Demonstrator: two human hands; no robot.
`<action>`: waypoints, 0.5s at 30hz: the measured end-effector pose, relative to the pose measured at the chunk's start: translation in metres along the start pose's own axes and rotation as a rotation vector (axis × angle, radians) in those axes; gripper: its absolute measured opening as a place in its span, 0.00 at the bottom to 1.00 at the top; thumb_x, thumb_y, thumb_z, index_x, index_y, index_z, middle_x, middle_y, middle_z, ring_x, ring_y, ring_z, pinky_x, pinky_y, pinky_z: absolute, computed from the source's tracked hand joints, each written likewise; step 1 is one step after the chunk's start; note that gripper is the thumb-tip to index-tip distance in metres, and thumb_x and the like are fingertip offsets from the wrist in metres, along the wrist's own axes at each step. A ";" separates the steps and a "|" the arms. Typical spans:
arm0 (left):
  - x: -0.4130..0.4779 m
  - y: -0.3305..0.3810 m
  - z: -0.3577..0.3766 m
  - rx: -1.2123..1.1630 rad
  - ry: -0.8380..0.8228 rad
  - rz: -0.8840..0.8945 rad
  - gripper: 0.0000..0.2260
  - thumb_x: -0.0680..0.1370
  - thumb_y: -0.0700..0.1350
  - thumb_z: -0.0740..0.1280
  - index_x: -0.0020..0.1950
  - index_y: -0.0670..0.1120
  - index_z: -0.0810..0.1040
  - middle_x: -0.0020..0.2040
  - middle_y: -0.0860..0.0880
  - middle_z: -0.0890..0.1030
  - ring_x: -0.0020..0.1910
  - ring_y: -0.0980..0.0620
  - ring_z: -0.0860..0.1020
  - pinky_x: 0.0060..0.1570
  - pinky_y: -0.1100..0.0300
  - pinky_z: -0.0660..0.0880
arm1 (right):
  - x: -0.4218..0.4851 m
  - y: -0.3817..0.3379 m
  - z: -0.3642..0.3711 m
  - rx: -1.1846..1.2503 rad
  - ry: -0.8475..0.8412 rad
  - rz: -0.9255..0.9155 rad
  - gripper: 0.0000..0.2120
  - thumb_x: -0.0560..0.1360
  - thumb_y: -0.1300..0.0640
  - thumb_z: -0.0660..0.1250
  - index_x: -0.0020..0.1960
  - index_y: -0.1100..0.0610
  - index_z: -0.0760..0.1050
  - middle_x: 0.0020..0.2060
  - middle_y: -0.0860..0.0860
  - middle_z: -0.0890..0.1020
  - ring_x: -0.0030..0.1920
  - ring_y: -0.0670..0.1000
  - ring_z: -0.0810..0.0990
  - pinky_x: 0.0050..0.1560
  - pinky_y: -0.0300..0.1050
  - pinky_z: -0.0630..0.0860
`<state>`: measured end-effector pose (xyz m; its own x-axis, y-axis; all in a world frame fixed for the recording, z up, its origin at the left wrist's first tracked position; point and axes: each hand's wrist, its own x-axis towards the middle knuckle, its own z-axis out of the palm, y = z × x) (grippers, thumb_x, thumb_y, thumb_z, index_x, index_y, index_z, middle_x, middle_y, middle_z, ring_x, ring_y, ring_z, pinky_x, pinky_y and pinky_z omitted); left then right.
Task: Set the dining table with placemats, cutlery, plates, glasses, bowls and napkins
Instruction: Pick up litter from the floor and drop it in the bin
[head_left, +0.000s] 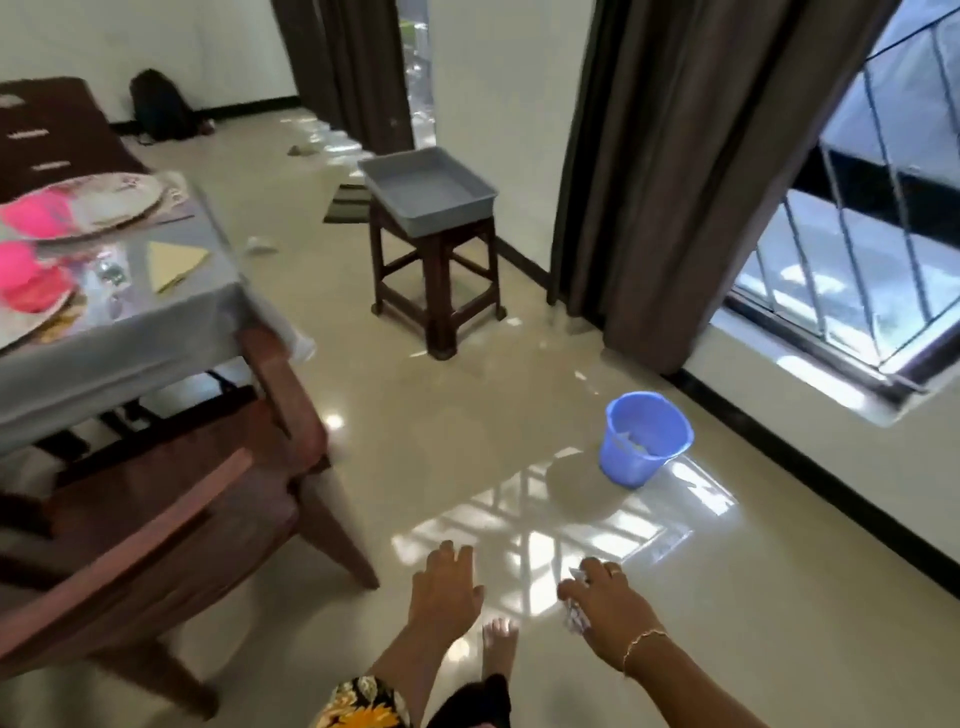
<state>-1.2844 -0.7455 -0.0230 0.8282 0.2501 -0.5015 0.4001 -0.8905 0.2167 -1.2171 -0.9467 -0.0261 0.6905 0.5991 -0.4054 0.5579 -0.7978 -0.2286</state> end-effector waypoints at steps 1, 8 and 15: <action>0.026 0.011 -0.013 0.015 -0.010 0.023 0.24 0.80 0.54 0.56 0.74 0.46 0.57 0.74 0.45 0.58 0.72 0.47 0.60 0.67 0.53 0.64 | 0.016 0.018 -0.011 0.004 -0.001 0.023 0.16 0.77 0.56 0.56 0.64 0.46 0.67 0.67 0.52 0.63 0.67 0.57 0.61 0.60 0.45 0.70; 0.173 0.098 -0.109 0.077 -0.011 0.165 0.22 0.80 0.54 0.58 0.72 0.47 0.61 0.70 0.46 0.63 0.68 0.47 0.65 0.63 0.53 0.68 | 0.110 0.116 -0.104 0.070 0.043 0.188 0.17 0.76 0.57 0.57 0.62 0.43 0.67 0.64 0.52 0.65 0.64 0.56 0.64 0.56 0.44 0.71; 0.293 0.180 -0.136 0.151 -0.067 0.276 0.22 0.80 0.53 0.58 0.71 0.47 0.61 0.70 0.47 0.62 0.68 0.47 0.64 0.62 0.53 0.68 | 0.196 0.225 -0.139 0.102 0.034 0.326 0.24 0.73 0.56 0.64 0.66 0.44 0.65 0.66 0.50 0.63 0.65 0.57 0.63 0.54 0.47 0.74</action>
<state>-0.9164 -0.7811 -0.0173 0.8678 -0.0302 -0.4961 0.0965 -0.9689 0.2278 -0.8923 -0.9990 -0.0343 0.8406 0.3120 -0.4428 0.2577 -0.9494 -0.1797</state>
